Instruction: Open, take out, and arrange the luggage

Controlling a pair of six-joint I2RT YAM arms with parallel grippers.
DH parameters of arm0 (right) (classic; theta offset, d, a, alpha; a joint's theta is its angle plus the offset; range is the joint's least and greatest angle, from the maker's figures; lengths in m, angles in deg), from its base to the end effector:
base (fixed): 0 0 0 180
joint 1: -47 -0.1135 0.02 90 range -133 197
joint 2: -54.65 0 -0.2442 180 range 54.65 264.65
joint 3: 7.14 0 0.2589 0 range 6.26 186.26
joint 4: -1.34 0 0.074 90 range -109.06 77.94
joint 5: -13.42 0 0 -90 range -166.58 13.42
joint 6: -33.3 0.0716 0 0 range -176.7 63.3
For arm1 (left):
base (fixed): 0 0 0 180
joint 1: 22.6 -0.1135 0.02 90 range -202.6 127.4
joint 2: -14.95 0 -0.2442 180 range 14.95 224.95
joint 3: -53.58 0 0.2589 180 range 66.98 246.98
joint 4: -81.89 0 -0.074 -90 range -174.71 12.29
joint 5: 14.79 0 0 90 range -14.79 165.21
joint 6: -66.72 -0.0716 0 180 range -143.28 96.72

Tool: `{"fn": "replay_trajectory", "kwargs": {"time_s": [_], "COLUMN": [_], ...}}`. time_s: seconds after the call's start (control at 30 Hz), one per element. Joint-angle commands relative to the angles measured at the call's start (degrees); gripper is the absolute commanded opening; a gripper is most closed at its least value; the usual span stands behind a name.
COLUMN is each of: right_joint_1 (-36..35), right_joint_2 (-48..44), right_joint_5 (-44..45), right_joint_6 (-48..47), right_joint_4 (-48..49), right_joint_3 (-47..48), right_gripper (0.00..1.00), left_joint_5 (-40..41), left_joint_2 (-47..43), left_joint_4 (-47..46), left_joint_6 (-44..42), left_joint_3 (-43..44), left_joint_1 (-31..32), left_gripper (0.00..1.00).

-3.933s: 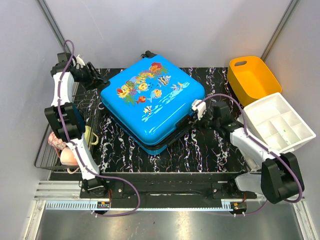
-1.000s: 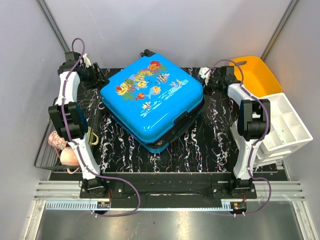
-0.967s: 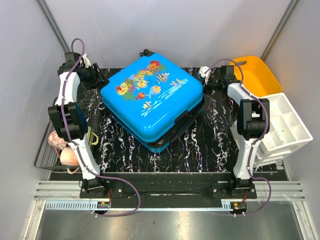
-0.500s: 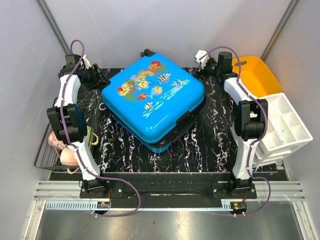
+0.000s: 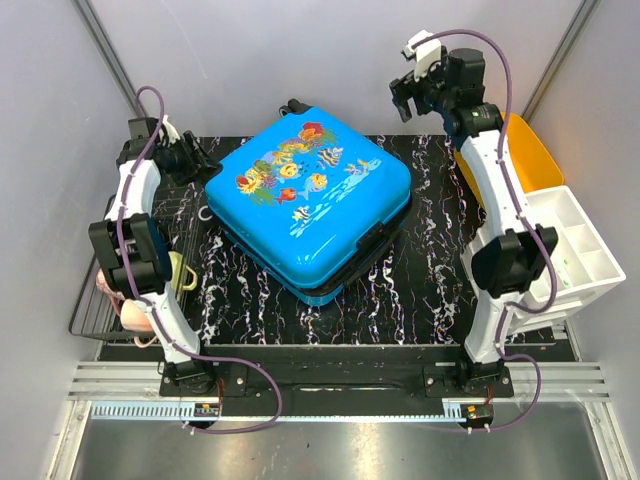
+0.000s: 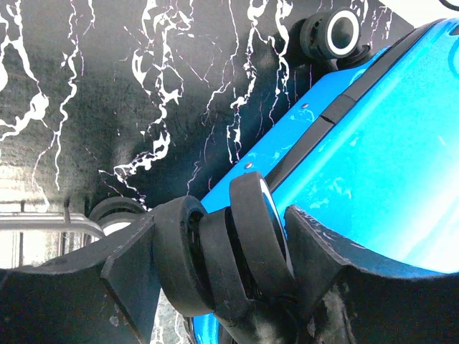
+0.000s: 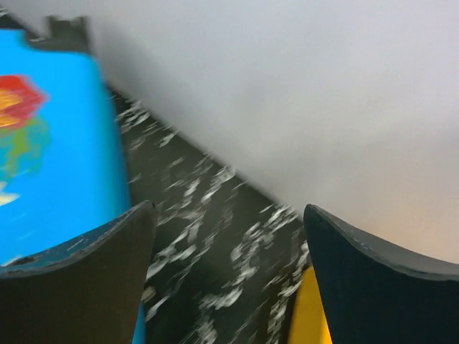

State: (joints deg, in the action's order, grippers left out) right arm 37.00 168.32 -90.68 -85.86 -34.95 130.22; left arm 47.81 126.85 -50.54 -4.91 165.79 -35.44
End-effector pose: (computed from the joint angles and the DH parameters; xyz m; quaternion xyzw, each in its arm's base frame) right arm 0.4846 0.1032 0.4099 -0.3319 0.7040 -0.0088 0.6278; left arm 0.4591 0.0708 0.2404 -0.1603 0.8946 -0.2374 0.3430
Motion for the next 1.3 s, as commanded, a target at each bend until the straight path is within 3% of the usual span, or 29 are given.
{"fn": "replay_trajectory", "kwargs": {"time_s": [0.0,0.13,0.2,0.23,0.33,0.6,0.77,1.03,1.13,1.27], "right_joint_1": [-1.5,-1.7,-2.0,-3.3,-6.5,-9.8,-10.0,-11.4,-11.4,-11.4], "right_joint_2": [-11.7,-26.5,-34.9,-37.4,-45.3,-46.1,-42.6,-38.2,-35.4,-31.2], "right_joint_5": [-3.2,-10.6,-13.5,-13.4,-6.6,3.1,4.4,5.1,6.0,8.0], "right_joint_6": [17.4,28.3,35.9,37.8,45.2,59.9,61.4,65.4,65.8,65.1], "right_joint_4": [-23.3,-21.9,-19.5,-16.9,-12.3,-12.1,-10.8,-0.8,1.8,2.5], "right_joint_3": [-1.9,-30.3,-39.4,-47.1,-57.6,-68.2,-69.8,-73.6,-73.9,-71.0], "right_gripper": [0.90,0.86,0.86,0.87,0.85,0.72,0.67,0.58,0.52,0.38], "left_joint_5": [-5.4,-5.6,-6.2,-6.2,-6.4,-8.4,-9.1,-9.8,-10.3,-10.8], "left_joint_2": [-4.2,-7.7,-9.9,-10.7,-12.8,-15.6,-17.1,-18.6,-19.2,-20.5], "left_joint_4": [4.2,3.9,3.4,3.2,2.8,1.9,0.6,-2.4,-2.6,-2.5], "left_joint_6": [-8.8,-7.0,-6.7,-6.7,-7.0,-6.3,-5.8,-3.9,-3.5,-3.3], "left_joint_3": [-6.3,-10.5,-13.6,-14.7,-18.1,-22.1,-23.7,-27.7,-28.1,-28.6], "left_joint_1": [1.8,1.8,1.8,1.8,1.7,1.6,1.5,1.5,1.5,1.5], "left_gripper": [0.00,0.00,0.00,0.00,0.00,0.00,0.00,0.00,0.00,0.00]}}
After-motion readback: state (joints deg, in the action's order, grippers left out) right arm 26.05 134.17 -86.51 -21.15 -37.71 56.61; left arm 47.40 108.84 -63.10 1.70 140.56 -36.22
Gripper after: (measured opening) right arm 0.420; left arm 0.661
